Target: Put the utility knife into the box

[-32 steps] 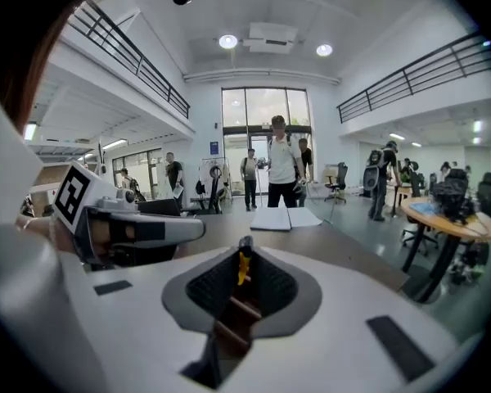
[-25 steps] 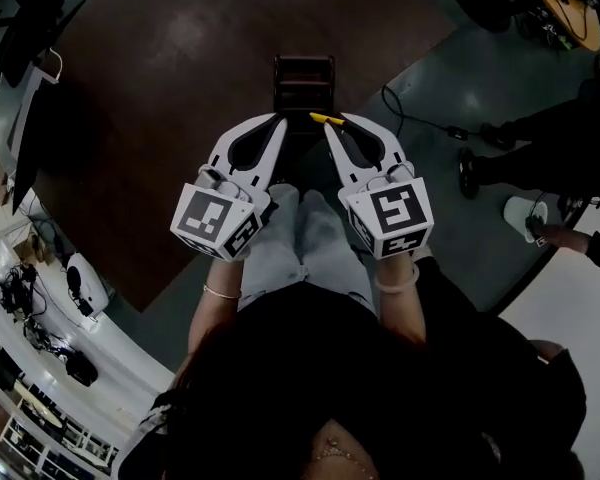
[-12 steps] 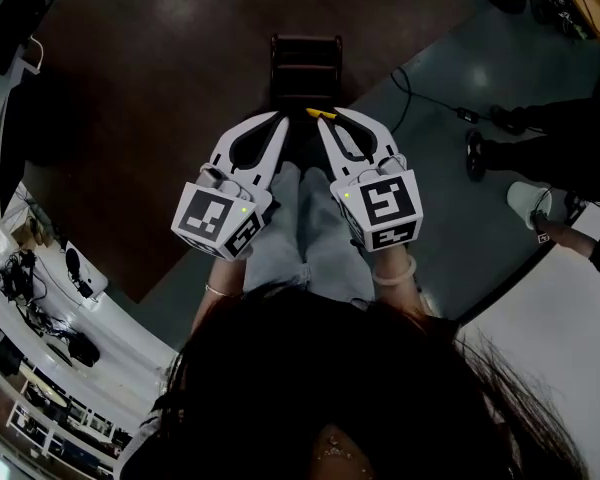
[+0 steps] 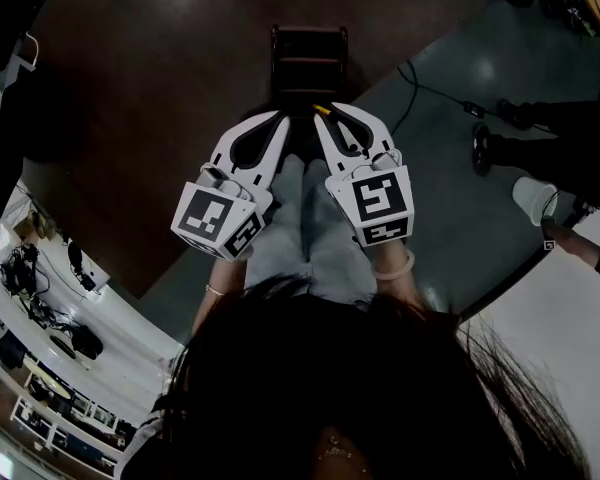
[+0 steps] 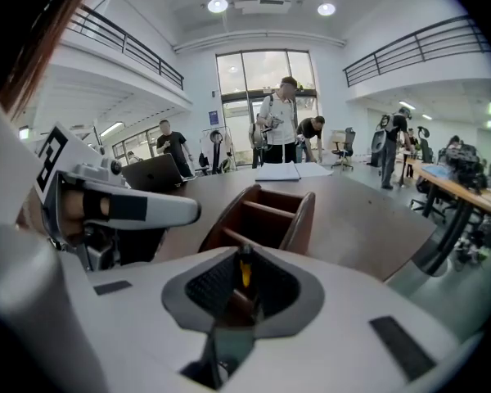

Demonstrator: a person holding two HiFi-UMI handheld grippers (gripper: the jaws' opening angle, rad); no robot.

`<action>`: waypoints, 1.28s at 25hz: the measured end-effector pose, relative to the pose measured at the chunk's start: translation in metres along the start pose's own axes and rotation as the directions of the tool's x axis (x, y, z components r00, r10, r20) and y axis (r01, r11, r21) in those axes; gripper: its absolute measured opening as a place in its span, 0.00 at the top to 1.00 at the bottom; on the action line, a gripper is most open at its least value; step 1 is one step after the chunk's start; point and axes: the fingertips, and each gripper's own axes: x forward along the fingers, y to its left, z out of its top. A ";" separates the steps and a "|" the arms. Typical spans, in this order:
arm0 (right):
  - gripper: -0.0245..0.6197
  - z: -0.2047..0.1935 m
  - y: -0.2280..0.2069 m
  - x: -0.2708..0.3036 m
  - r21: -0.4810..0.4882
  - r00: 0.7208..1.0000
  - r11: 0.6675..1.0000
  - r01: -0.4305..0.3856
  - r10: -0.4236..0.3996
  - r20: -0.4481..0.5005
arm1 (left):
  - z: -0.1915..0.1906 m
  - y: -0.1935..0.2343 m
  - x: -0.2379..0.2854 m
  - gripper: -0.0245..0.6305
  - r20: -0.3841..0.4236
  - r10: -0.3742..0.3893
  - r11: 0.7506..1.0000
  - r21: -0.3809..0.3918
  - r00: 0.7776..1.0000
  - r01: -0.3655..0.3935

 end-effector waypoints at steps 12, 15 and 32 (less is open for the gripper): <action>0.88 0.020 -0.008 -0.008 0.009 0.998 0.999 0.036 -0.036 0.042 | 0.014 0.002 -0.002 0.96 0.017 -0.009 1.000 0.016 1.000 0.009; 0.88 0.034 -0.010 -0.017 -0.001 0.996 0.999 0.050 -0.050 0.080 | 0.025 -0.003 -0.002 0.96 0.034 -0.026 0.999 0.038 0.999 0.024; 0.94 0.138 0.003 -0.108 -0.095 0.934 0.992 0.082 -0.043 0.355 | 0.125 -0.076 -0.020 0.96 0.183 -0.126 0.965 0.249 0.975 0.079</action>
